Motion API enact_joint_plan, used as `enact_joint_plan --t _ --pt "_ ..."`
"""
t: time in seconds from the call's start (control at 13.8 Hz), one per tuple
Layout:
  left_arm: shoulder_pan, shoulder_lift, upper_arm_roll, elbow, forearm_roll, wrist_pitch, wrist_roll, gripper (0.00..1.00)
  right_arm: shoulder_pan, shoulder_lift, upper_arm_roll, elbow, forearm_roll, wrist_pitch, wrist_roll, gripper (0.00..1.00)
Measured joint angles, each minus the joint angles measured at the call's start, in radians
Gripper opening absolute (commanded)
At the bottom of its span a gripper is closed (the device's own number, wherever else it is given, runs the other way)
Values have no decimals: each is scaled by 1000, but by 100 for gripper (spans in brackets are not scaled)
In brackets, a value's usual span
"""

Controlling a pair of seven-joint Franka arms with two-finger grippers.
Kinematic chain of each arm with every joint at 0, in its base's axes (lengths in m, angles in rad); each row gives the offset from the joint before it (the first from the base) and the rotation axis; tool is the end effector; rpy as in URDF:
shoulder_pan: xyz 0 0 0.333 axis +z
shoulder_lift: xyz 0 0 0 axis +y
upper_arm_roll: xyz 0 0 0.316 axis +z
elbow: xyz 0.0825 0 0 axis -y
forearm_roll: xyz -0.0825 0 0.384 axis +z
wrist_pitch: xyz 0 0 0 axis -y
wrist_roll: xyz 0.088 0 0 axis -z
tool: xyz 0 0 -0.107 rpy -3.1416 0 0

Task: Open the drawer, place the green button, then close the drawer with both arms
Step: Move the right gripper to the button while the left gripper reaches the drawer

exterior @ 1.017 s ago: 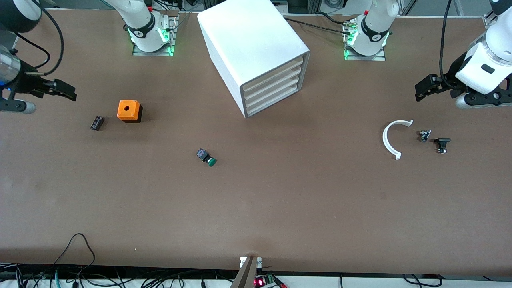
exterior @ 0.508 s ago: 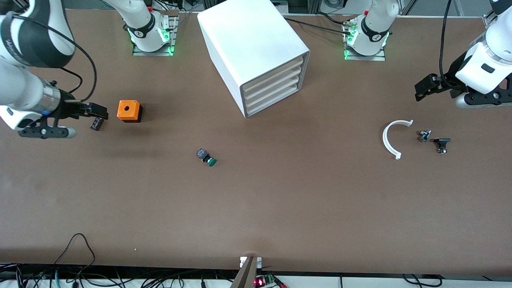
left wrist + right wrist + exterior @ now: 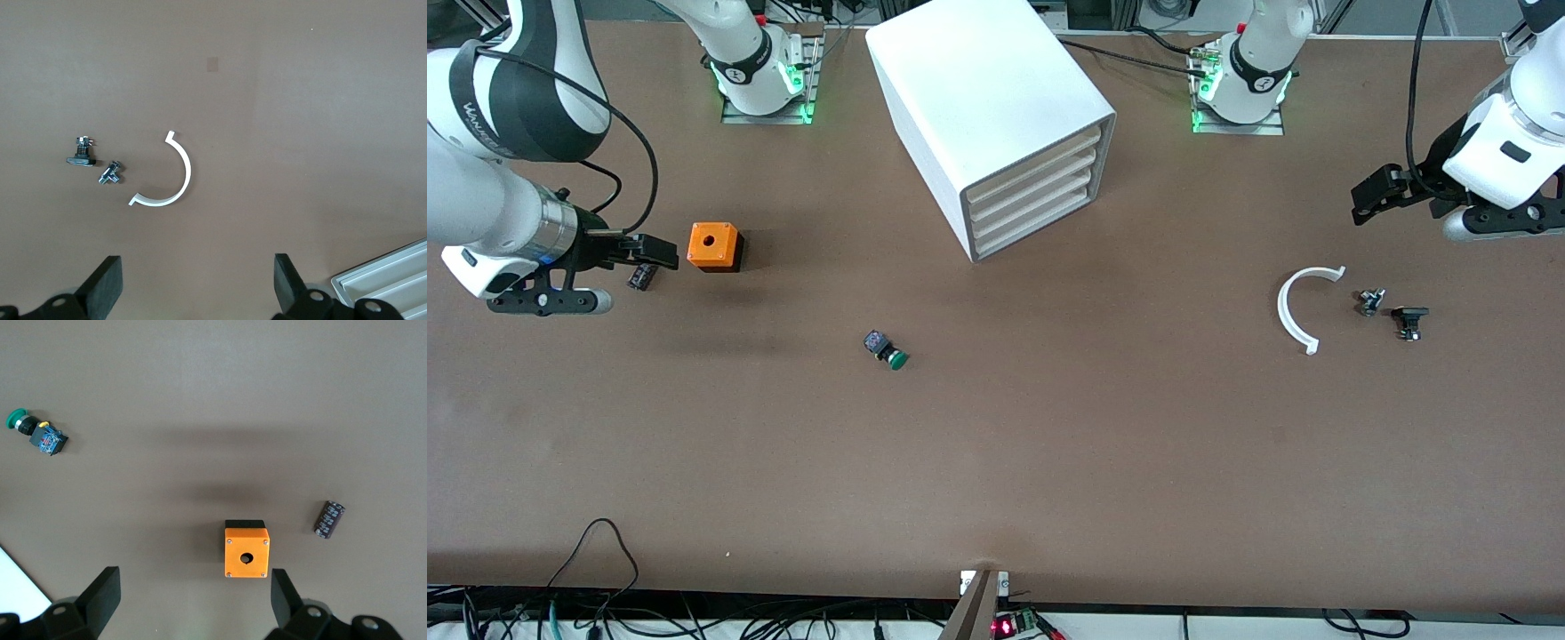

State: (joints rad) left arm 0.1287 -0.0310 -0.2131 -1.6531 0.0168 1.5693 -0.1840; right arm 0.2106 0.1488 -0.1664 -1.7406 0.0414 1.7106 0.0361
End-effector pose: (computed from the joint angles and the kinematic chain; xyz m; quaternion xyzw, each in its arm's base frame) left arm 0.5409 -0.0457 0.6023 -0.9983 -0.0497 0.0249 0.0151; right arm 0.5853 0.0342 0.4715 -0.9961 0.0008 0.0884 0.0043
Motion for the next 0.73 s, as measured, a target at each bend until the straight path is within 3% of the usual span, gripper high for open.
enact_joint_plan --t 0.29,0.58,0.73 --pt "-2 28 -2 2 0 -1 0 100 14 30 4 -1 1 53 0 100" --pt "-9 86 -17 16 0 -7 0 100 94 133 12 -2 2 178 0 100" --pt "-9 118 -17 17 -1 -24 0 100 115 189 49 -3 2 219 0 100"
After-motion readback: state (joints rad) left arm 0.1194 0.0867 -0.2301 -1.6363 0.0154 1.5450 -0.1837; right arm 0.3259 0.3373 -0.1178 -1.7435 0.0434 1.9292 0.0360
